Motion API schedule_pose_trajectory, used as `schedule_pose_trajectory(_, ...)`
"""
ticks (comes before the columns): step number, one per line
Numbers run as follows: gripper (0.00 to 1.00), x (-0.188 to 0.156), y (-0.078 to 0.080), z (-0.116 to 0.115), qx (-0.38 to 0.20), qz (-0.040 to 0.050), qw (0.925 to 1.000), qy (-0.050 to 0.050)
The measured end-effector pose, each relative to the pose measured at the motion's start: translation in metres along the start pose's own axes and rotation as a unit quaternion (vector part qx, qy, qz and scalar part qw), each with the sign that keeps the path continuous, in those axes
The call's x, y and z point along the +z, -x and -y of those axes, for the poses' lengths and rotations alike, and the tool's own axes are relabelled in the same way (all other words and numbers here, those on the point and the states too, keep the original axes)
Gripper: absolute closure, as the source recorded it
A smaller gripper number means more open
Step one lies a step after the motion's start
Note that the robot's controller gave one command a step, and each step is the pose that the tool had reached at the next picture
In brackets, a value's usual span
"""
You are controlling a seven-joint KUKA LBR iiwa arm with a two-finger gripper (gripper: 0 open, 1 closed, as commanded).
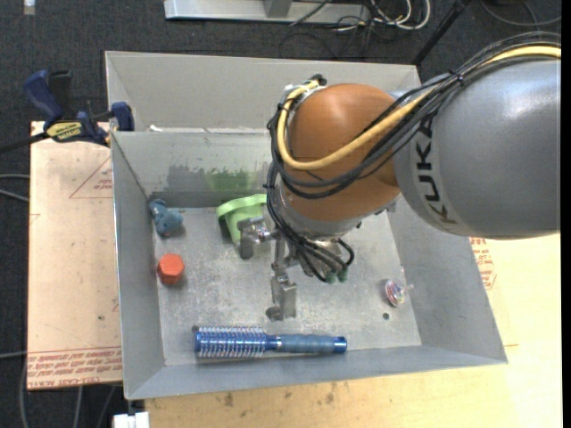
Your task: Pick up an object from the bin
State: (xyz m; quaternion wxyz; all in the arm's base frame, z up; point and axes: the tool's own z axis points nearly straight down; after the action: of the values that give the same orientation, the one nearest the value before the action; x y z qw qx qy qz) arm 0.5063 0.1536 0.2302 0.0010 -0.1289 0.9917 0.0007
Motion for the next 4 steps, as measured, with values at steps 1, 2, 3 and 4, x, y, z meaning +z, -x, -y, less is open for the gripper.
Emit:
schedule_pose_trajectory(1,0.00,0.112,-0.006,-0.050,0.077,-0.0045,0.9970,0.000)
schedule_pose_trajectory(2,0.00,0.158,-0.013,-0.025,-0.012,0.0069,0.9999,0.000)
schedule_pose_trajectory(3,1.00,0.161,-0.017,-0.026,-0.013,-0.0010,0.9999,0.000)
schedule_pose_trajectory(4,1.00,0.026,-0.008,-0.037,-0.014,0.0034,0.9999,0.000)
